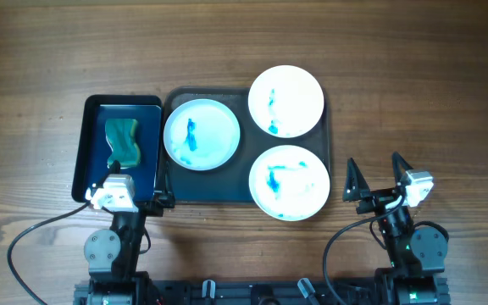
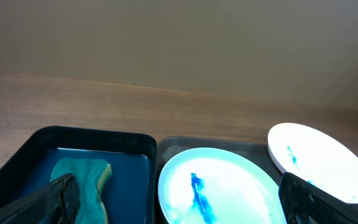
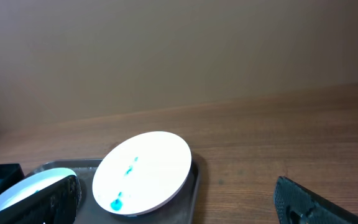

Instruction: Clean dirty plates on tray and stack at the side

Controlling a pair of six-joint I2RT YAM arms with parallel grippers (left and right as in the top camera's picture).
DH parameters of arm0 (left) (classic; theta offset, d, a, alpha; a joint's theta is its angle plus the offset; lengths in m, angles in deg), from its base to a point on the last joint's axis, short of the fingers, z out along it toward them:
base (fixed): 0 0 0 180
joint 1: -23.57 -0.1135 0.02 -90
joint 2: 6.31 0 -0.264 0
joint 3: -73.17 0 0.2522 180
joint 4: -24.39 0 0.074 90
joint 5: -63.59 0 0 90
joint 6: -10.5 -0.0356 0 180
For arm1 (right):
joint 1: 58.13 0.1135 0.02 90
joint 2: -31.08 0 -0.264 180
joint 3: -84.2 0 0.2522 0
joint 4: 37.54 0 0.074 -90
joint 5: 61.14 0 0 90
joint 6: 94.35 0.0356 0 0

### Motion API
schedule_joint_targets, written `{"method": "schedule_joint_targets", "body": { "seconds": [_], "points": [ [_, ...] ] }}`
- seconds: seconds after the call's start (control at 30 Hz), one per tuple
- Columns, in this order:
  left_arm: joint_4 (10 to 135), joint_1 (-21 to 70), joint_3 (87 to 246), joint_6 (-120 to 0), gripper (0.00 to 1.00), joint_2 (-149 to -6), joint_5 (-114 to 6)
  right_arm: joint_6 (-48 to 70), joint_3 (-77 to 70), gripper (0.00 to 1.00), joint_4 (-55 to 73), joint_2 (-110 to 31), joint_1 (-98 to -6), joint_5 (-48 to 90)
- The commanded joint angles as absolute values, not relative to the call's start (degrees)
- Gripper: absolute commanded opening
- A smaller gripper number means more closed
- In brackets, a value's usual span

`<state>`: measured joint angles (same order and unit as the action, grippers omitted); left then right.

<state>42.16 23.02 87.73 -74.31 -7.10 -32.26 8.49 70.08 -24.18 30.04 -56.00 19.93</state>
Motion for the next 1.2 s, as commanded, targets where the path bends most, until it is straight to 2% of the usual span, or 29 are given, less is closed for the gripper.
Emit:
{"method": "schedule_joint_targets", "body": {
  "seconds": [0.0,0.63,0.93,1.07,1.17],
  "points": [
    [42.16,22.56,87.27,-74.35,1.0,-6.73,-31.71,9.36,70.15,1.0,-24.36,30.15,-56.11,20.06],
    [42.16,22.56,87.27,-74.38,1.0,-6.73,-31.71,9.95,70.15,1.0,-24.31,30.15,-56.11,21.11],
    [42.16,22.56,87.27,-74.33,1.0,-6.73,-31.73,24.62,70.15,1.0,-24.34,30.15,-56.11,20.87],
    [39.32,22.53,87.27,-65.31,1.0,-6.73,-31.71,13.52,70.13,1.0,-24.38,30.15,-56.11,19.6],
    [42.23,22.56,87.27,-63.38,1.0,-6.8,-31.71,13.78,70.1,1.0,-24.4,30.15,-56.11,18.62]
  ]
}}
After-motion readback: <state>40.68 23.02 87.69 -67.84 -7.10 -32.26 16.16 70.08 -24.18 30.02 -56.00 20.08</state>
